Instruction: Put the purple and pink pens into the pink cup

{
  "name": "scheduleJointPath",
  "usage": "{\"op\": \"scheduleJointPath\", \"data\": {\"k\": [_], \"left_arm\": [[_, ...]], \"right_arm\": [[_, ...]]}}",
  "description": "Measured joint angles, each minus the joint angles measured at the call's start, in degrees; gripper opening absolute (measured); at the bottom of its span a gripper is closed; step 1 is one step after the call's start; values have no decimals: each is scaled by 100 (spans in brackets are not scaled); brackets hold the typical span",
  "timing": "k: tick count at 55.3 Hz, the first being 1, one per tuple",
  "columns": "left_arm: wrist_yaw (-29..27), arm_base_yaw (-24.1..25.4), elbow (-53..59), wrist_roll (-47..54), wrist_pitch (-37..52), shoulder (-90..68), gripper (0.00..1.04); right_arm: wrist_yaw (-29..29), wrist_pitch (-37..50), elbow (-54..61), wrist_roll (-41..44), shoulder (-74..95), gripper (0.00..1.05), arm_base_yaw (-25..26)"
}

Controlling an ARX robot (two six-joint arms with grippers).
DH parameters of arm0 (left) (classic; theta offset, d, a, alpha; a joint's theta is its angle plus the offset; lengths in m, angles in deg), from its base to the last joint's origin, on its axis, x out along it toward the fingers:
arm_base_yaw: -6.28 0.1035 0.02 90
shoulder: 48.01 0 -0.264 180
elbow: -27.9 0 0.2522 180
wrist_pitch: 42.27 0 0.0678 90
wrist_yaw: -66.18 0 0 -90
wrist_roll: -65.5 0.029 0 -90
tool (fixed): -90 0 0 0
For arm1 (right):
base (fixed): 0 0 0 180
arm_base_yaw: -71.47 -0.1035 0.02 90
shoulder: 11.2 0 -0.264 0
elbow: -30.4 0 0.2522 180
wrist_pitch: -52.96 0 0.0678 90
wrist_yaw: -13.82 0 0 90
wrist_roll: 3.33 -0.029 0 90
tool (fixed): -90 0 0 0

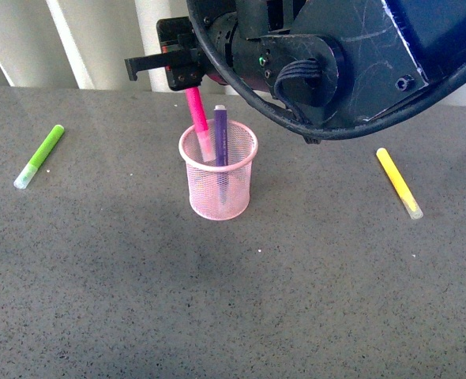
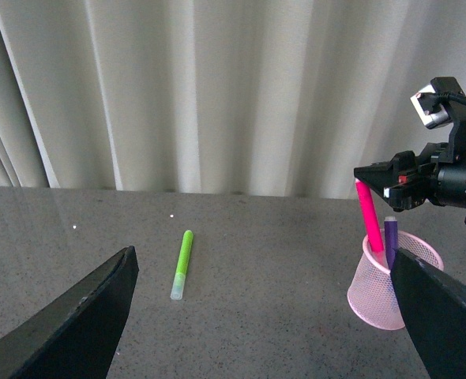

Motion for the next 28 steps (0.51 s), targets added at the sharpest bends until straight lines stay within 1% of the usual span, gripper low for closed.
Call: {"op": "scheduleJointPath", "data": {"k": [21,23,28], "left_arm": [[0,0,0,0,0,0,98],[0,0,0,0,0,0,98],[0,0,0,0,0,0,98]], "right_arm": [[-11,129,149,-111,-20,98,109],[-9,151,197,-138,-50,100,136],[15,264,393,-170,-245,97,227]]}}
